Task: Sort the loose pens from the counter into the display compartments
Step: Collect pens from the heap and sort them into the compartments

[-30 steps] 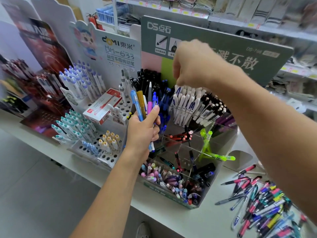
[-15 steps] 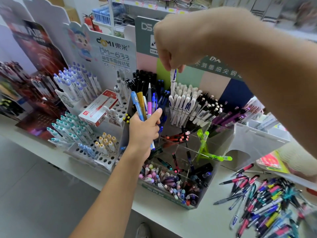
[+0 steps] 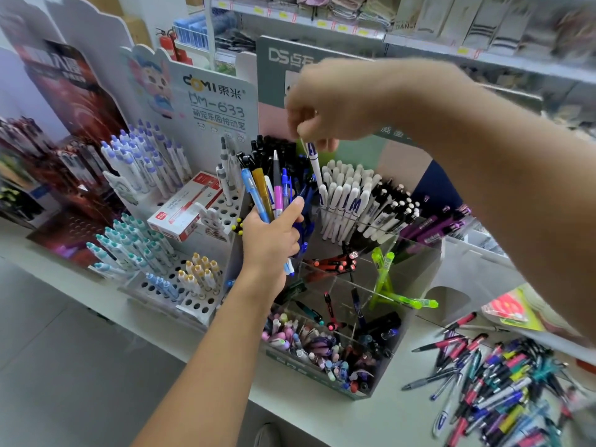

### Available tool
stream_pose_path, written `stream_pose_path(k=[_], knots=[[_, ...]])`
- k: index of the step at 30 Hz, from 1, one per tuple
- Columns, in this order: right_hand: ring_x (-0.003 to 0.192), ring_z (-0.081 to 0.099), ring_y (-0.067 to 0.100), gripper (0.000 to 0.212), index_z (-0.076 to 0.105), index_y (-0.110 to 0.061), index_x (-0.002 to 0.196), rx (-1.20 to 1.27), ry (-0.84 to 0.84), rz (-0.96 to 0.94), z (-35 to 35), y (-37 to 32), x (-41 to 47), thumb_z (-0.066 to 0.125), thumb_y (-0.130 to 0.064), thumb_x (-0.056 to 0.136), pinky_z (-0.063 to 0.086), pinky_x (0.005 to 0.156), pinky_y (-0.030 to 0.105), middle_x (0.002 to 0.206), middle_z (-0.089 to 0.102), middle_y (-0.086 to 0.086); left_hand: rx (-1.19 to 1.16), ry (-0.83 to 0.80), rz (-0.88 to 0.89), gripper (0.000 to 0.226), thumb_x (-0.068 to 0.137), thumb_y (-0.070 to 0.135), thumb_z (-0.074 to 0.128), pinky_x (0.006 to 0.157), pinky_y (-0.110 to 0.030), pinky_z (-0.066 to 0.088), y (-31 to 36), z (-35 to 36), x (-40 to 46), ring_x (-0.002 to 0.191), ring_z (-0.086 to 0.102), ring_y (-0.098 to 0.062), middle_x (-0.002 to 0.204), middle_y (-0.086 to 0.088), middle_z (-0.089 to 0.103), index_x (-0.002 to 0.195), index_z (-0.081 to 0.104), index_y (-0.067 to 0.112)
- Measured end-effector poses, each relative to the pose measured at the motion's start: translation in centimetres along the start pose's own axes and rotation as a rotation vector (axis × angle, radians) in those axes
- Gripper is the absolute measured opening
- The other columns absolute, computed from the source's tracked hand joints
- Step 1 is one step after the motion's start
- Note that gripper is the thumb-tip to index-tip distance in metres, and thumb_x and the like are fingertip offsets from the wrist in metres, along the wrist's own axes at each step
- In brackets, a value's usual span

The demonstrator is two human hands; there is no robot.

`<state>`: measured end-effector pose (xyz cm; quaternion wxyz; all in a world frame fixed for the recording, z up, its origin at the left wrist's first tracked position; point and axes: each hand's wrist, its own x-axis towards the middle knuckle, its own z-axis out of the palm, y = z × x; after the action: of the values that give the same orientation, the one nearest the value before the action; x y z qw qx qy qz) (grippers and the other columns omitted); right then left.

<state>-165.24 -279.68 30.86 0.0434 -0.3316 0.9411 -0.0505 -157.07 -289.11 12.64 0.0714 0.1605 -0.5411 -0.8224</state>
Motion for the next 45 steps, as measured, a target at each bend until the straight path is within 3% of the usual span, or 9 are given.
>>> stream_pose_path(k=[8, 14, 19, 26, 29, 34, 39, 42, 45], knots=[[0.064, 0.068, 0.010, 0.019, 0.056, -0.015, 0.096, 0.082, 0.064, 0.045, 3.8, 2.4, -1.7, 0.049, -0.029, 0.106, 0.056, 0.074, 0.035, 0.072, 0.069, -0.005, 0.063, -0.036, 0.056, 0.023, 0.093, 0.011, 0.072, 0.036, -0.020, 0.024, -0.9, 0.8, 1.0, 0.039, 0.023, -0.007, 0.055, 0.006, 0.036, 0.091, 0.049, 0.010], [0.072, 0.071, 0.011, 0.017, 0.057, -0.013, 0.097, 0.143, 0.031, 0.076, 5.5, 3.0, -2.1, 0.051, -0.027, 0.105, 0.057, 0.070, 0.031, 0.080, 0.071, -0.003, 0.229, 0.031, 0.192, 0.034, 0.078, 0.015, 0.087, 0.064, -0.029, 0.058, -1.9, 1.8, 1.6, 0.065, 0.061, -0.013, 0.078, -0.007, 0.066, 0.100, 0.063, 0.009], [0.088, 0.067, 0.025, 0.015, 0.074, -0.011, 0.099, 0.163, 0.118, 0.067, 7.6, 3.9, -2.9, 0.068, -0.024, 0.096, 0.055, 0.083, 0.040, 0.092, 0.072, 0.006, 0.259, 0.053, 0.282, 0.037, 0.074, 0.012, 0.090, 0.074, -0.029, 0.060, -2.1, 2.0, 1.9, 0.078, 0.071, -0.014, 0.087, -0.004, 0.074, 0.101, 0.065, 0.010], [0.069, 0.065, 0.004, 0.014, 0.079, -0.015, 0.097, 0.379, 0.353, 0.011, 7.5, 4.3, -4.0, 0.077, -0.026, 0.089, 0.052, 0.066, 0.014, 0.079, 0.071, -0.007, 0.201, 0.003, 0.284, 0.034, 0.078, 0.006, 0.085, 0.086, -0.032, 0.059, -1.6, 1.2, 2.0, 0.089, 0.075, -0.015, 0.092, -0.001, 0.077, 0.104, 0.065, 0.016], [0.067, 0.058, 0.000, 0.013, 0.081, -0.016, 0.099, 0.204, 0.235, 0.004, 7.5, 4.2, -3.3, 0.078, -0.024, 0.088, 0.041, 0.063, 0.001, 0.075, 0.063, -0.016, 0.164, -0.011, 0.254, 0.034, 0.079, 0.007, 0.084, 0.090, -0.040, 0.059, -1.1, 1.2, 2.1, 0.093, 0.075, -0.021, 0.097, -0.008, 0.077, 0.107, 0.064, 0.013], [0.078, 0.067, 0.021, 0.023, 0.079, -0.007, 0.104, 0.123, 0.093, 0.019, 7.1, 4.1, -2.2, 0.066, -0.025, 0.098, 0.055, 0.081, 0.031, 0.092, 0.076, 0.008, 0.161, 0.007, 0.210, 0.034, 0.079, 0.007, 0.085, 0.088, -0.050, 0.059, -1.0, 0.9, 2.0, 0.090, 0.073, -0.030, 0.095, -0.012, 0.074, 0.107, 0.067, 0.011], [0.063, 0.071, 0.018, 0.007, 0.080, -0.015, 0.089, 0.325, 0.128, 0.077, 6.4, 5.4, -2.2, 0.075, -0.009, 0.089, 0.062, 0.067, 0.030, 0.075, 0.076, 0.004, 0.142, -0.062, 0.156, 0.037, 0.083, 0.002, 0.080, 0.051, -0.015, 0.047, -0.5, 0.7, 1.4, 0.053, 0.060, -0.004, 0.077, -0.002, 0.069, 0.117, 0.065, 0.002], [0.057, 0.064, 0.013, 0.012, 0.079, -0.014, 0.085, 0.427, 0.073, 0.103, 6.4, 5.6, -1.9, 0.074, -0.021, 0.092, 0.058, 0.058, 0.025, 0.072, 0.075, 0.005, 0.114, -0.114, 0.084, 0.023, 0.086, 0.007, 0.078, 0.037, -0.017, 0.029, 0.0, 0.2, 0.9, 0.039, 0.034, -0.005, 0.062, -0.001, 0.051, 0.105, 0.064, 0.007], [0.057, 0.063, 0.006, 0.010, 0.081, -0.018, 0.084, 0.410, 0.085, 0.132, 6.8, 5.4, -1.8, 0.079, -0.028, 0.087, 0.051, 0.055, 0.020, 0.069, 0.074, 0.000, 0.070, -0.163, 0.032, 0.010, 0.095, 0.017, 0.069, 0.037, -0.020, 0.023, 0.5, -0.1, 0.3, 0.042, 0.028, -0.008, 0.079, -0.015, 0.056, 0.097, 0.060, 0.012]])
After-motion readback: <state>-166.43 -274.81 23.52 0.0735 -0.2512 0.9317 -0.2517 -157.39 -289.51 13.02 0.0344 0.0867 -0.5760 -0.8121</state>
